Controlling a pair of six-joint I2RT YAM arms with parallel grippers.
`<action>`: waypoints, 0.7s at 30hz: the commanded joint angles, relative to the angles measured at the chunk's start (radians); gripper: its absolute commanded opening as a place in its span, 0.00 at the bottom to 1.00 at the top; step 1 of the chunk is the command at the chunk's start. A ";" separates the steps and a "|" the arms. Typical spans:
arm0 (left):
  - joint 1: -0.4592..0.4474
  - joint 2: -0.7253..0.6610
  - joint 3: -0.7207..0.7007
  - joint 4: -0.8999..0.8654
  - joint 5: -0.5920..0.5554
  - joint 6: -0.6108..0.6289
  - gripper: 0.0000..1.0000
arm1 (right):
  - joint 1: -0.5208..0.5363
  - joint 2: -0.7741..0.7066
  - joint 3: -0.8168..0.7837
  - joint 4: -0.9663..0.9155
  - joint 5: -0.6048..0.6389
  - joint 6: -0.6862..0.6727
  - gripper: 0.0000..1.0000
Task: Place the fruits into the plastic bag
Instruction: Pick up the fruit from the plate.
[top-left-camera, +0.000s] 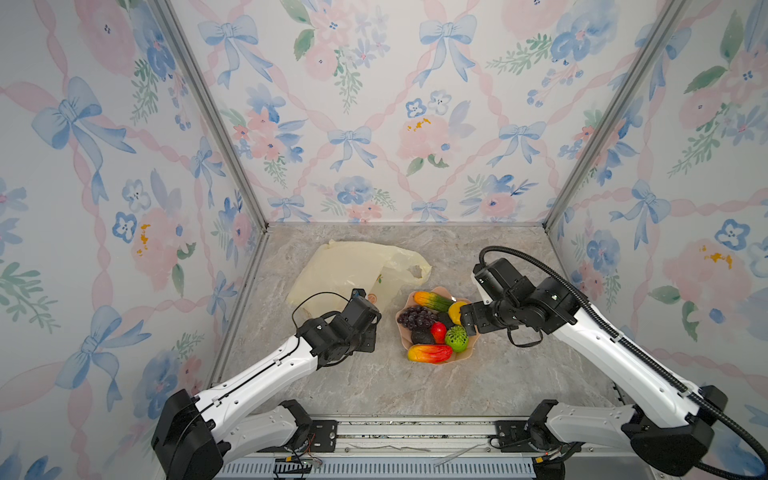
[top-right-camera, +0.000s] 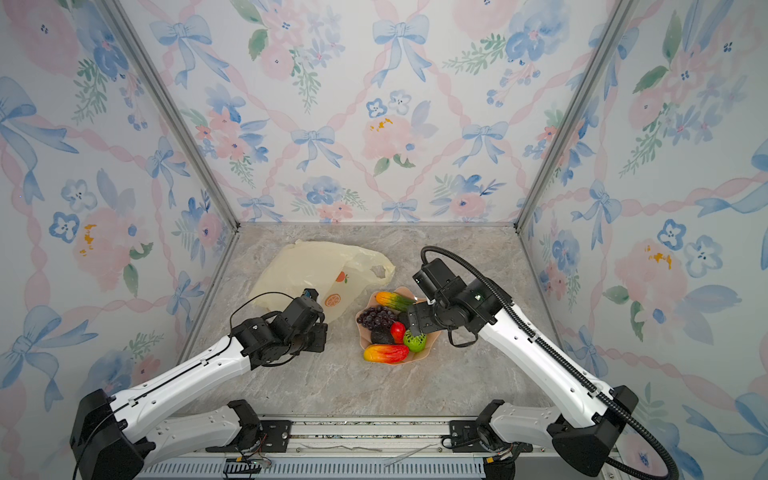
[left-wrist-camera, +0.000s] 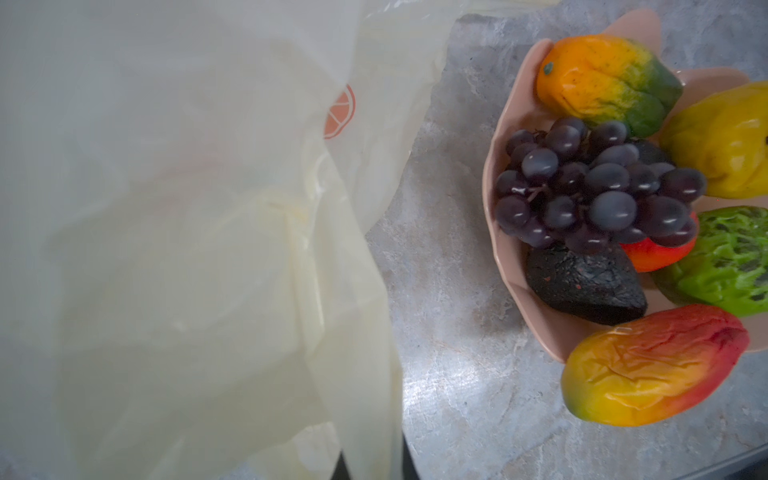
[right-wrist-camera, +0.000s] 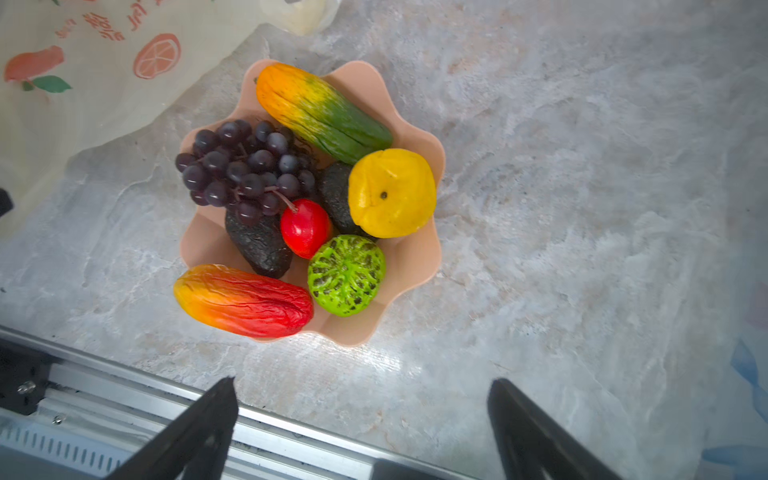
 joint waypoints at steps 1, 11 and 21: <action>-0.009 -0.023 0.013 0.001 -0.013 -0.020 0.00 | -0.002 0.036 -0.008 -0.046 0.103 0.037 0.96; -0.020 -0.027 0.000 0.001 -0.012 -0.025 0.00 | -0.002 0.240 0.045 0.024 0.129 0.014 0.96; -0.022 -0.019 -0.007 0.001 -0.008 -0.026 0.00 | -0.006 0.392 0.071 0.090 0.127 -0.034 0.96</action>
